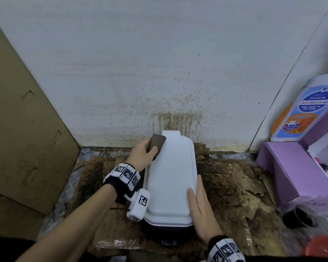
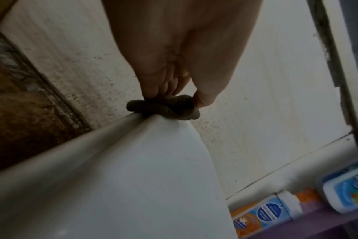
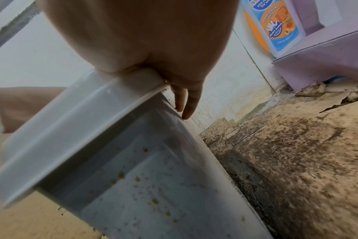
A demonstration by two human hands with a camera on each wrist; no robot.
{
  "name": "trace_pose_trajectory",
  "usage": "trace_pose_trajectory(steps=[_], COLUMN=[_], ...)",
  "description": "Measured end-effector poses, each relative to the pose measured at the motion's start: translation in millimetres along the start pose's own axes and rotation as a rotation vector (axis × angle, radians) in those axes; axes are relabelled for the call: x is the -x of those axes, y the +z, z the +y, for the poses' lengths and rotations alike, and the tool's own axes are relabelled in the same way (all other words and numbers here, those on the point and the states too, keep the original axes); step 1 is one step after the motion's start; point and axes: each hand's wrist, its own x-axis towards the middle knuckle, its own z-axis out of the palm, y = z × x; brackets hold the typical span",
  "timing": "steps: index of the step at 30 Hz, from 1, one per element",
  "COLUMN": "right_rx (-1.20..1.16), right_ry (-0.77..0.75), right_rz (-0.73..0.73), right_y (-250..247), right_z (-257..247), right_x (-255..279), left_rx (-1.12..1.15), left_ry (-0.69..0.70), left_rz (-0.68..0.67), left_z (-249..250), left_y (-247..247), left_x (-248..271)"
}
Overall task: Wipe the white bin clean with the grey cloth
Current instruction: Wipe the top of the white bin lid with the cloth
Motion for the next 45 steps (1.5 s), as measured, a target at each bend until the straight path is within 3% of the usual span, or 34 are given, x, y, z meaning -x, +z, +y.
trace_pose_trajectory(steps=[9, 15, 23, 30, 34, 37, 39, 42, 45], right_rx=[-0.015, 0.016, -0.034, -0.079, -0.069, 0.104, 0.275, 0.492, 0.749], right_ry=[-0.020, -0.045, -0.051, -0.046, -0.037, -0.108, -0.269, -0.478, -0.490], right_rz=[0.011, 0.033, 0.045, 0.001, 0.065, 0.311, 0.472, 0.438, 0.353], right_y=[3, 4, 4, 1, -4, -3, 4, 26, 47], right_z=[4, 6, 7, 7, 13, -1, -22, -41, -31], right_x=[-1, -1, -1, -2, -8, -9, -3, 4, 5], left_rx=[-0.099, -0.433, -0.833, -0.749, -0.477, -0.183, -0.156, -0.182, -0.245], left_ry=[-0.001, 0.118, 0.269, 0.391, 0.410, 0.346, 0.348, 0.360, 0.363], left_rz=[-0.088, -0.110, -0.068, -0.200, -0.236, -0.051, 0.109, 0.225, 0.226], left_z=[-35, -26, -25, -12, -3, -12, -23, -35, -45], left_y=[0, 33, 60, 84, 71, 57, 49, 41, 39], left_x=[87, 140, 138, 135, 133, 137, 140, 142, 143])
